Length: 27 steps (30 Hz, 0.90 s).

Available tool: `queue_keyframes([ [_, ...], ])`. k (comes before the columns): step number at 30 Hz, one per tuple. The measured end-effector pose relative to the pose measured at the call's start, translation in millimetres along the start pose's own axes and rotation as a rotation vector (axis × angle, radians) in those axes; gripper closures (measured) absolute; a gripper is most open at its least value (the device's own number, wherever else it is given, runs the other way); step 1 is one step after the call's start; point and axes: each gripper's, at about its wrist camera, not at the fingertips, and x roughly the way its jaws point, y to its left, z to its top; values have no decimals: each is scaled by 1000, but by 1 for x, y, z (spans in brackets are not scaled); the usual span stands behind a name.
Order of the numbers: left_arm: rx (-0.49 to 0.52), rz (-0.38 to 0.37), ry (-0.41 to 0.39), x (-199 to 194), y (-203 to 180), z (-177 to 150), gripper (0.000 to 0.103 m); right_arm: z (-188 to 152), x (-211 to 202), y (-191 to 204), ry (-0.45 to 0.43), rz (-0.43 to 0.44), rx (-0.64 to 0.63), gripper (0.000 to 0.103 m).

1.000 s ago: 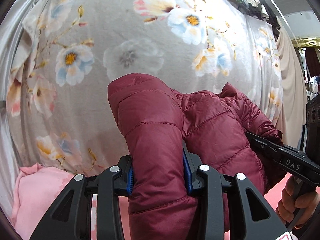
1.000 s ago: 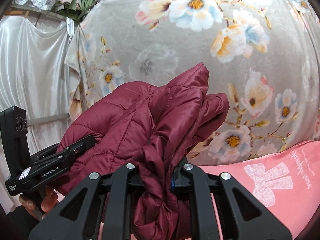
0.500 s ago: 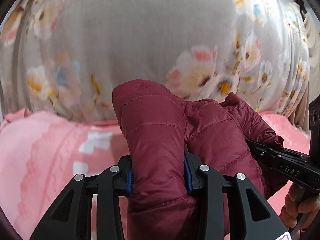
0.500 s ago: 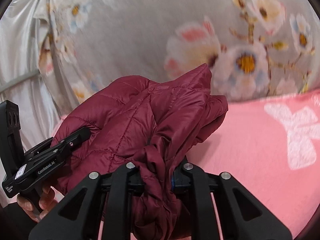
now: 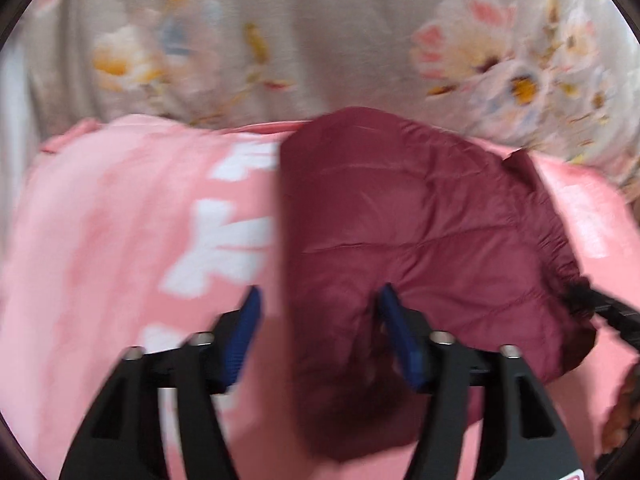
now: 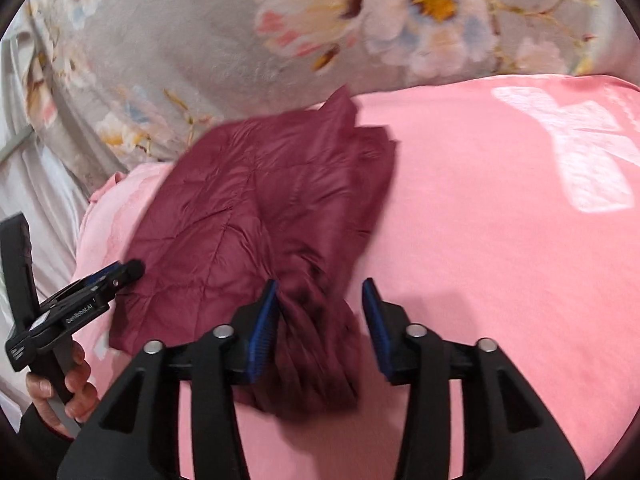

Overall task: Fold large clothes
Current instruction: 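Lower the jacket bundle onto the blanket with both tools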

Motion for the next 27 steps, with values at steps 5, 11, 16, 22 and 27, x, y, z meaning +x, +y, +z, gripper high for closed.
queue_keyframes([
  [5,-17,127,46,-27,-13,10,29,15,-23,32,-52,-99,-90,76],
  [11,-107,213,113,-1,-31,15,28,20,20,75,-12,-182,-219,84],
  [16,-165,191,174,34,-26,-2,24,8,61,55,29,-233,-170,86],
  [22,-178,191,149,47,-25,-12,17,-5,73,47,157,-256,-165,86],
  [27,-156,204,120,51,-31,-17,16,-6,75,43,159,-244,-148,86],
])
